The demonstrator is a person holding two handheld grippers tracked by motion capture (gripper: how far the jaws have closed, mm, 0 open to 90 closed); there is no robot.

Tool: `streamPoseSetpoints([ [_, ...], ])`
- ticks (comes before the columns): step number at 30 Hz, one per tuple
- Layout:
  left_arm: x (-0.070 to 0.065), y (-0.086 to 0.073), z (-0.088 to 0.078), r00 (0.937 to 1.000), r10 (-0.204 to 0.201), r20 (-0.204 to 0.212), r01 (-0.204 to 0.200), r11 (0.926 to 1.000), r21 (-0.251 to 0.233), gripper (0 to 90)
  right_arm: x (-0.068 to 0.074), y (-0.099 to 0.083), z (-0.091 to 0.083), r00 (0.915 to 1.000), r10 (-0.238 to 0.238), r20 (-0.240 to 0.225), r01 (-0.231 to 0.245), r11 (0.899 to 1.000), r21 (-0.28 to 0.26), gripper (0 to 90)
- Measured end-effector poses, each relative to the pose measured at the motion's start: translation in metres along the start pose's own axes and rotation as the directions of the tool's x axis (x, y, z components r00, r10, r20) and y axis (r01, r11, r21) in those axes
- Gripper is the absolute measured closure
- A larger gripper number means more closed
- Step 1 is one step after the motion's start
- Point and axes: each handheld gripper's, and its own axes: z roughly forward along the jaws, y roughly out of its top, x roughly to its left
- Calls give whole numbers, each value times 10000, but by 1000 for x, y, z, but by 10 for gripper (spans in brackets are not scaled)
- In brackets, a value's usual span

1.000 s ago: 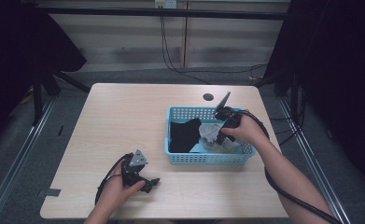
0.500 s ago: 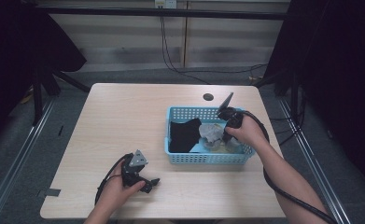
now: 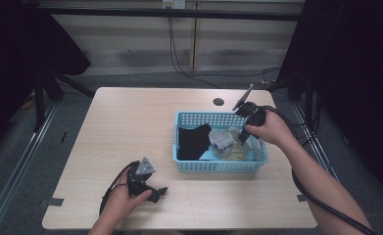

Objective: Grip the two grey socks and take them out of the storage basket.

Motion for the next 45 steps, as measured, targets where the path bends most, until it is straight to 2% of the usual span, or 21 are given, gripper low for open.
streamPoseSetpoints([
  [9, 0, 0, 0, 10000, -5, 0, 5, 10000, 16, 0, 20, 0, -24, 9956, -929, -116, 929, 9957, 13, 799],
  [14, 0, 0, 0, 10000, -1, 2, 1, 10000, 13, 0, 25, -1, -34, 9931, -1146, -235, 1145, 9934, -64, 798],
  [16, 0, 0, -1, 10000, 10, 17, -10, 10000, 43, 0, 31, -3, -41, 9898, -1361, -426, 1358, 9907, -87, 798],
  [18, 0, 0, -1, 10000, 11, 18, -11, 10000, 47, 0, 33, -4, -44, 9880, -1497, -382, 1495, 9887, -81, 798],
  [19, 0, 0, -1, 10000, 12, 16, -12, 10000, 50, 0, 37, -5, -49, 9842, -1711, -463, 1708, 9853, -107, 797],
  [24, 0, 0, 0, 10000, -1, 1, 1, 10000, 19, 0, 48, -8, -54, 9772, -2036, -605, 2026, 9790, -222, 797],
  [25, 0, 0, 0, 10000, 3, -1, -3, 10000, 17, 0, 56, -10, -56, 9706, -2327, -615, 2324, 9725, -109, 796],
  [26, 0, 0, 0, 10000, 3, -1, -3, 10000, 17, 0, 56, -10, -56, 9706, -2327, -615, 2324, 9725, -109, 796],
  [28, 0, 0, 0, 10000, 8, -1, -8, 10000, 18, 0, 63, -12, -58, 9646, -2563, -627, 2563, 9666, -86, 796],
  [29, 0, 0, 0, 10000, 5, 0, -5, 10000, 17, 0, 70, -13, -59, 9575, -2801, -693, 2802, 9599, -88, 795],
  [30, 0, 0, 0, 10000, 5, 0, -5, 10000, 17, 0, 70, -13, -59, 9575, -2801, -693, 2802, 9599, -88, 795],
  [31, 0, 0, 0, 10000, 7, 1, -7, 10000, 18, 0, 77, -15, -62, 9497, -3055, -682, 3054, 9521, -125, 795],
  [32, 0, 0, 0, 10000, 7, 1, -7, 10000, 18, 0, 77, -15, -62, 9497, -3055, -682, 3054, 9521, -125, 795],
  [33, 0, 0, 0, 10000, -2, -6, 2, 10000, 20, 0, 84, -17, -66, 9401, -3310, -816, 3304, 9436, -205, 795],
  [34, 0, 0, 0, 10000, -2, -6, 2, 10000, 20, 0, 88, -18, -68, 9403, -3298, -841, 3293, 9440, -195, 795],
  [35, 0, 0, -1, 10000, 17, 2, -17, 10000, 35, 0, 91, -19, -70, 9339, -3469, -863, 3454, 9379, -320, 795],
  [38, 0, 0, 0, 10000, 19, 29, -19, 10000, 24, 0, 96, -21, -73, 9301, -3567, -875, 3551, 9342, -333, 795],
  [39, 0, 0, 0, 10000, 16, 25, -16, 10000, 27, 0, 103, -23, -76, 9220, -3763, -912, 3744, 9265, -382, 795],
  [40, 0, 0, 0, 10000, 18, 22, -18, 10000, 26, 0, 103, -23, -76, 9220, -3763, -912, 3744, 9265, -382, 795],
  [44, 0, 0, -1, 10000, 12, -2, -12, 10000, 34, 0, 116, -27, -78, 9104, -4013, -1007, 4012, 9157, -225, 794],
  [45, 0, 0, -1, 10000, 18, 1, -18, 10000, 35, 0, 121, -28, -76, 8981, -4259, -1102, 4261, 9044, -228, 793],
])
